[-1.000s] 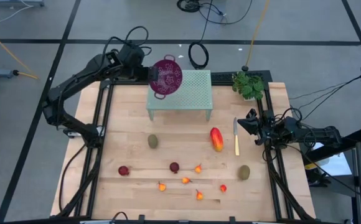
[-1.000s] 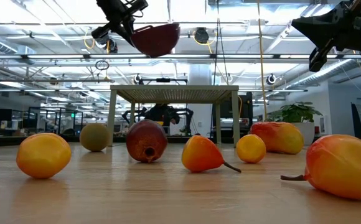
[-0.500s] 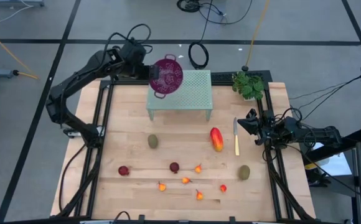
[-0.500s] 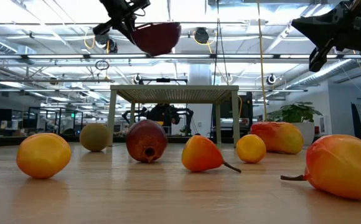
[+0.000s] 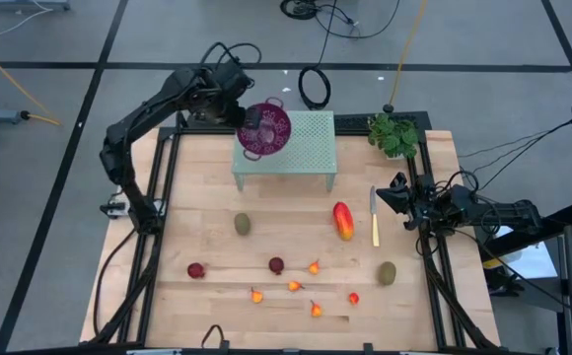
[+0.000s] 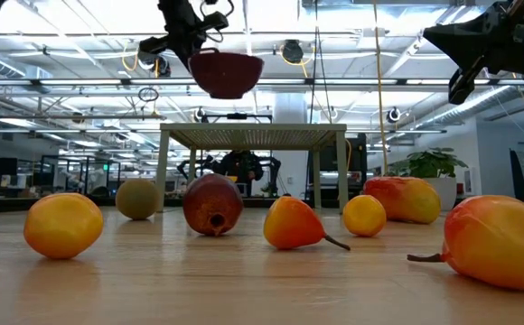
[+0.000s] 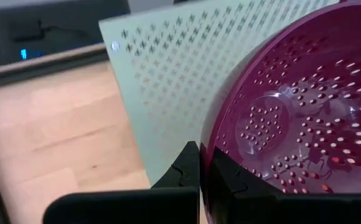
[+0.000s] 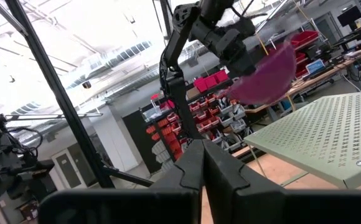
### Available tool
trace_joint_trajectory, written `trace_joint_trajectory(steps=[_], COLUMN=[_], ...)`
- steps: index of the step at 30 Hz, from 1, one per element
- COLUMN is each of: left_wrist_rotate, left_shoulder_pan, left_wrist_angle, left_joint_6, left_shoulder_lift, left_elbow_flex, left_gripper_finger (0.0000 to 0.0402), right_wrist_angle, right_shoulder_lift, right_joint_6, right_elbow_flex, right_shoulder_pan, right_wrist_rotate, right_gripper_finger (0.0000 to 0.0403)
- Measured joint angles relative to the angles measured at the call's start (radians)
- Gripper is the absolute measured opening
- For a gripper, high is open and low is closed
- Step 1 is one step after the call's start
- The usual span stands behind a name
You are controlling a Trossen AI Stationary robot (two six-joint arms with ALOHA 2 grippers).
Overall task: Pick & Place Fruit
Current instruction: Put the violet strainer bowl on the shelf
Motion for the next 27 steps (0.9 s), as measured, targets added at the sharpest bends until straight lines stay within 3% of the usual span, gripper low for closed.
trace_joint_trajectory(steps=[8, 27], left_wrist_rotate=[0.047, 0.025], left_shoulder_pan=[0.006, 0.063], left_wrist_angle=[-0.018, -0.021], left_joint_6=[0.025, 0.170], left_shoulder_lift=[0.059, 0.095], left_elbow_flex=[0.003, 0.003], left_gripper_finger=[0.0000, 0.0000], right_wrist_angle=[0.000, 0.000], right_shoulder_lift=[0.000, 0.000], right_joint_6=[-0.003, -0.003], right_elbow_flex=[0.000, 0.000], right_shoulder_pan=[0.000, 0.000], right_wrist_rotate=[-0.001, -0.004], right_gripper_finger=[0.0004, 0.0004])
